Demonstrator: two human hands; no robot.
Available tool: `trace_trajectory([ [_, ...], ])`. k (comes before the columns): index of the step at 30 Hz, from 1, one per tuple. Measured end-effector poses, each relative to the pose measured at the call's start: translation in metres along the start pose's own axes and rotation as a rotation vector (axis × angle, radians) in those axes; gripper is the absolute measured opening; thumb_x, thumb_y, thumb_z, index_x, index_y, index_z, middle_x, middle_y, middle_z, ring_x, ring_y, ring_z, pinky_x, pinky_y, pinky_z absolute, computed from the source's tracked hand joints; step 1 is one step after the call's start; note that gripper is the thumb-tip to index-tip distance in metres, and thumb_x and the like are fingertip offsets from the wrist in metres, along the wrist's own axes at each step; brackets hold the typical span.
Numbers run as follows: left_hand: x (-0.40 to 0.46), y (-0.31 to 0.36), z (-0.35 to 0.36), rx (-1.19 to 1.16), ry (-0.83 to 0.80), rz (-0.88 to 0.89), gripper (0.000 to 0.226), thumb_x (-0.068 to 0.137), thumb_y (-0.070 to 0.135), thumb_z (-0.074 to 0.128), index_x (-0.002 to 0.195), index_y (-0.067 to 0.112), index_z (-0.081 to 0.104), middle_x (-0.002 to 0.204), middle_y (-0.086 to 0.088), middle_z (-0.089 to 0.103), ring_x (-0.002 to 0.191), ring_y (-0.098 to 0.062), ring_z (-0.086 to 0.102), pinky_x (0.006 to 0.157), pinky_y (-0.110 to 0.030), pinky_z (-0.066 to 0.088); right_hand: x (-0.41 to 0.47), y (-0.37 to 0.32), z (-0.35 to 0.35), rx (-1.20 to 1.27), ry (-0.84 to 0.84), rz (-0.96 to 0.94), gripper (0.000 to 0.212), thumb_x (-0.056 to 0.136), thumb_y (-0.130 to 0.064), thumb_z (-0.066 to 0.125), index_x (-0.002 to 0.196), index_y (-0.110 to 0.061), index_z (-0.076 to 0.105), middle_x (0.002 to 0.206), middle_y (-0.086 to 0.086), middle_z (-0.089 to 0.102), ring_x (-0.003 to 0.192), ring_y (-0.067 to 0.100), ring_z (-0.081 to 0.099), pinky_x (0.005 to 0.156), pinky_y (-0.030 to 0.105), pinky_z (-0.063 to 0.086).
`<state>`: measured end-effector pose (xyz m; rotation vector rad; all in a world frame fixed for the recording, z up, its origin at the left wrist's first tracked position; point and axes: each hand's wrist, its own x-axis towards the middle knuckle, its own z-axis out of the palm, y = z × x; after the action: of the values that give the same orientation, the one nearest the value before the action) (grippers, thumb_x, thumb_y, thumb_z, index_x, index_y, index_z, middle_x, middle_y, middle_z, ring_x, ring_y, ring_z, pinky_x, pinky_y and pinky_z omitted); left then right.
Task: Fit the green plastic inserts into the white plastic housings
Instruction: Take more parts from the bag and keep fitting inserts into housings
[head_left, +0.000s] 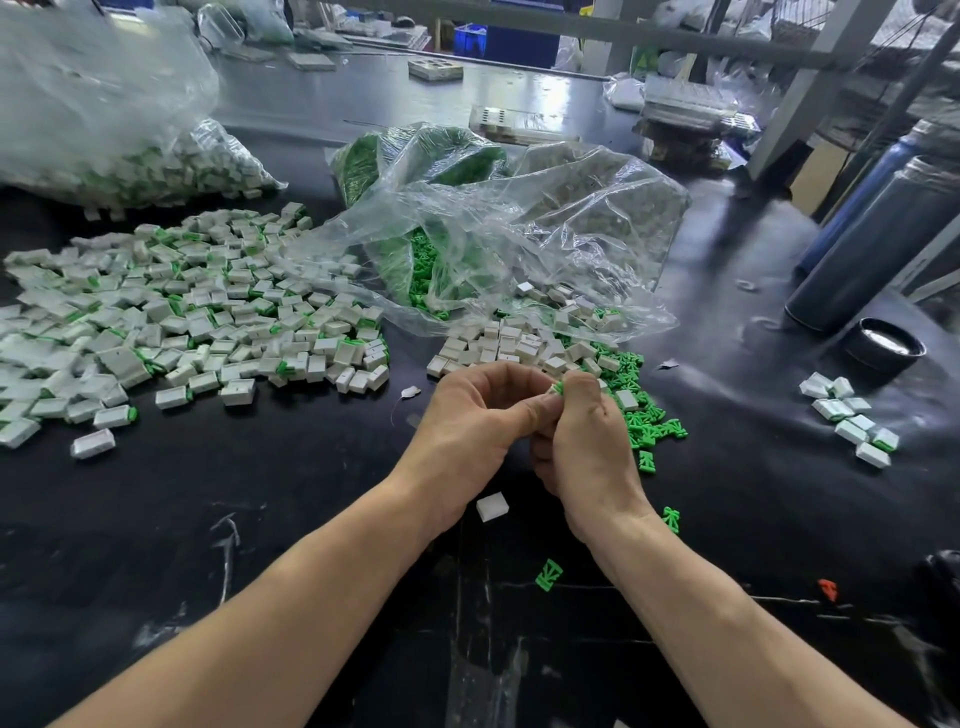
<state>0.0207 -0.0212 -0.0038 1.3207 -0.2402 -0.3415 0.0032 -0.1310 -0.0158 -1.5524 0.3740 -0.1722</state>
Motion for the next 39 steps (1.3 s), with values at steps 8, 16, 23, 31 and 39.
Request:
trace_trajectory([
  [8, 0.000, -0.001, 0.002, 0.021, 0.037, 0.005, 0.011, 0.091, 0.004, 0.073, 0.097, -0.005, 0.069, 0.079, -0.011, 0.072, 0.068, -0.019, 0.068, 0.061, -0.030, 0.058, 0.001, 0.000, 0.000, -0.037, 0.037, -0.014, 0.048, 0.084, -0.047, 0.032, 0.072, -0.041, 0.078, 0.047, -0.007, 0.055, 0.041, 0.009, 0.050, 0.038, 0.021, 0.034],
  [16, 0.000, 0.000, 0.002, 0.038, 0.039, 0.013, 0.014, 0.090, 0.005, 0.074, 0.098, -0.005, 0.069, 0.079, -0.011, 0.072, 0.066, -0.018, 0.068, 0.060, -0.030, 0.057, 0.000, 0.002, 0.000, 0.007, 0.019, -0.023, 0.051, 0.091, -0.045, 0.033, 0.080, -0.030, 0.081, 0.051, -0.005, 0.060, 0.045, 0.011, 0.054, 0.044, 0.023, 0.038],
  [23, 0.002, 0.001, -0.003, 0.083, 0.056, 0.032, 0.006, 0.090, 0.005, 0.074, 0.095, 0.003, 0.072, 0.085, -0.012, 0.076, 0.078, -0.022, 0.069, 0.083, -0.041, 0.059, -0.003, -0.007, -0.006, 0.106, -0.037, 0.031, 0.071, 0.111, -0.049, 0.033, 0.051, -0.026, 0.064, 0.042, -0.006, 0.042, 0.032, 0.007, 0.035, 0.035, 0.016, 0.025],
  [31, 0.006, 0.005, -0.017, 0.313, 0.148, 0.134, 0.007, 0.086, 0.013, 0.081, 0.086, 0.016, 0.075, 0.077, 0.006, 0.075, 0.069, 0.000, 0.066, 0.066, -0.013, 0.050, 0.005, -0.002, -0.023, -0.220, -0.020, -0.361, 0.017, 0.102, -0.035, 0.064, 0.088, -0.027, 0.071, 0.074, -0.008, 0.068, 0.062, 0.007, 0.057, 0.060, 0.029, 0.043],
  [39, 0.007, 0.004, -0.025, 0.478, 0.176, 0.166, 0.011, 0.085, 0.013, 0.082, 0.085, 0.022, 0.075, 0.081, 0.006, 0.077, 0.079, -0.008, 0.073, 0.076, -0.020, 0.057, 0.003, -0.012, -0.030, -0.528, -0.030, -0.542, 0.006, 0.092, -0.017, 0.077, 0.096, -0.023, 0.078, 0.086, -0.017, 0.072, 0.086, -0.003, 0.066, 0.074, 0.008, 0.047],
])
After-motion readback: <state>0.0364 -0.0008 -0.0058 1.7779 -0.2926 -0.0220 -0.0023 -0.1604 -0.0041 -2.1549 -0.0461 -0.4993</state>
